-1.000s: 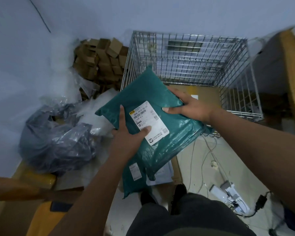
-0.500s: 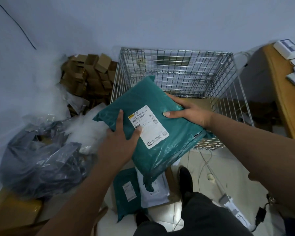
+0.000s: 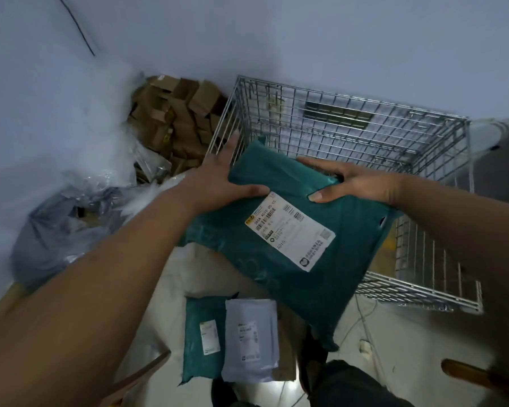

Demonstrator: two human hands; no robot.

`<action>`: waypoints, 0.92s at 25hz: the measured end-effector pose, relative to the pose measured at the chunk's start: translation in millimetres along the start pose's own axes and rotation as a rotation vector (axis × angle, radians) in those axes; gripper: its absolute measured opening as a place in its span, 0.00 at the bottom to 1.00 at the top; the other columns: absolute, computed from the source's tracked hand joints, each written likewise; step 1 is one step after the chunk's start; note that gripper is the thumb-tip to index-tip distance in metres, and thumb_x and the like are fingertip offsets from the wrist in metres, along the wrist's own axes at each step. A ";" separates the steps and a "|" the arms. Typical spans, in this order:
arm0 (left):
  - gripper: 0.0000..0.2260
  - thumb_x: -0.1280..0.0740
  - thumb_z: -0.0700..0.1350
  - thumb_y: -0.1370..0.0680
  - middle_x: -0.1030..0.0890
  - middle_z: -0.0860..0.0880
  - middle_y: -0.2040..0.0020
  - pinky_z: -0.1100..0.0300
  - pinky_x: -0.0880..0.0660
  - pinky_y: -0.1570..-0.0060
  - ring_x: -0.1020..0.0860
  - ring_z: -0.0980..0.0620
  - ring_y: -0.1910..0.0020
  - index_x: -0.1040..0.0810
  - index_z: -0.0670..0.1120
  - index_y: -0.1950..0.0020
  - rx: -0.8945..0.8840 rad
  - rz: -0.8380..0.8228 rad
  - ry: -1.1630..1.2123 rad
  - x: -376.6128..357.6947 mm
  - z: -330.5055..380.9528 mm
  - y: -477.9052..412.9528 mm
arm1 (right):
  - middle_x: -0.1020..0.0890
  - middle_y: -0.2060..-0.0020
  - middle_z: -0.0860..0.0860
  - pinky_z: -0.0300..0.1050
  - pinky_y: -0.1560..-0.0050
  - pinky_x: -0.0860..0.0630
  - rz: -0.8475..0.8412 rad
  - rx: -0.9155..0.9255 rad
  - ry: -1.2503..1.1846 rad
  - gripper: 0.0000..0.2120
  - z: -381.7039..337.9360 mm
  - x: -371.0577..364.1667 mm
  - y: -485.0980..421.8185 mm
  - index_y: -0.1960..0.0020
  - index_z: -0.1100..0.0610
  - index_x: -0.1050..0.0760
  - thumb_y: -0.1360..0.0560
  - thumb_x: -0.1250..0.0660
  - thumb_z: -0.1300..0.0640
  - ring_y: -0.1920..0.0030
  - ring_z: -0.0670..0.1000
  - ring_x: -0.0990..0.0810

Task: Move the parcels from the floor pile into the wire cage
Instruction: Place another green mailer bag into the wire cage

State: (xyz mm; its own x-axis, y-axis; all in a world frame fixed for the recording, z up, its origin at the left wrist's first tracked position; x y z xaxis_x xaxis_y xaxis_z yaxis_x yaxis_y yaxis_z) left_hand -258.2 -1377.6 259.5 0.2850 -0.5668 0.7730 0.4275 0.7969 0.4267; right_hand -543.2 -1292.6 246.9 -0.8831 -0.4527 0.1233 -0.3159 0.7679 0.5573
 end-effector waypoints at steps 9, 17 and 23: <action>0.30 0.26 0.62 0.27 0.16 0.47 0.40 0.42 0.22 0.39 0.16 0.42 0.43 0.29 0.61 0.27 0.257 -0.220 0.997 -44.4 -27.4 -31.0 | 0.30 0.26 0.43 0.59 0.38 0.20 -0.154 -0.038 0.116 0.41 2.9 53.8 -48.7 0.27 0.27 0.36 0.33 0.19 0.42 0.32 0.53 0.23; 0.21 0.28 0.59 0.24 0.15 0.47 0.41 0.46 0.19 0.46 0.15 0.41 0.44 0.23 0.58 0.31 0.309 -0.097 1.126 -54.1 -33.5 -25.0 | 0.27 0.31 0.43 0.57 0.29 0.28 -0.015 -0.094 0.260 0.33 -12.9 65.7 -45.6 0.27 0.29 0.35 0.30 0.28 0.34 0.31 0.51 0.26; 0.26 0.25 0.64 0.29 0.15 0.46 0.42 0.40 0.21 0.41 0.15 0.41 0.45 0.21 0.56 0.34 0.434 0.094 1.193 -63.0 -53.9 -16.7 | 0.42 0.19 0.47 0.71 0.30 0.33 0.459 0.104 -0.035 0.36 43.2 55.6 -12.1 0.24 0.26 0.45 0.27 0.33 0.29 0.23 0.59 0.37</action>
State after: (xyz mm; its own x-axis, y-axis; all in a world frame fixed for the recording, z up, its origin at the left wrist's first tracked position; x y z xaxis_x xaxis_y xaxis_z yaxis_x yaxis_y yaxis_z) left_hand -237.0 -1366.4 178.4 0.9871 -0.1598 0.0048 0.1131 0.7189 0.6859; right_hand -603.5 -1307.5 211.5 -0.9503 -0.0415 0.3086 0.0786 0.9270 0.3667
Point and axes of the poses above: each hand's wrist, its own y-axis away from the middle knuckle, its own x-axis out of the back of the hand, z = x × y, the point moved 1 cm from there along -y, towards the middle knuckle
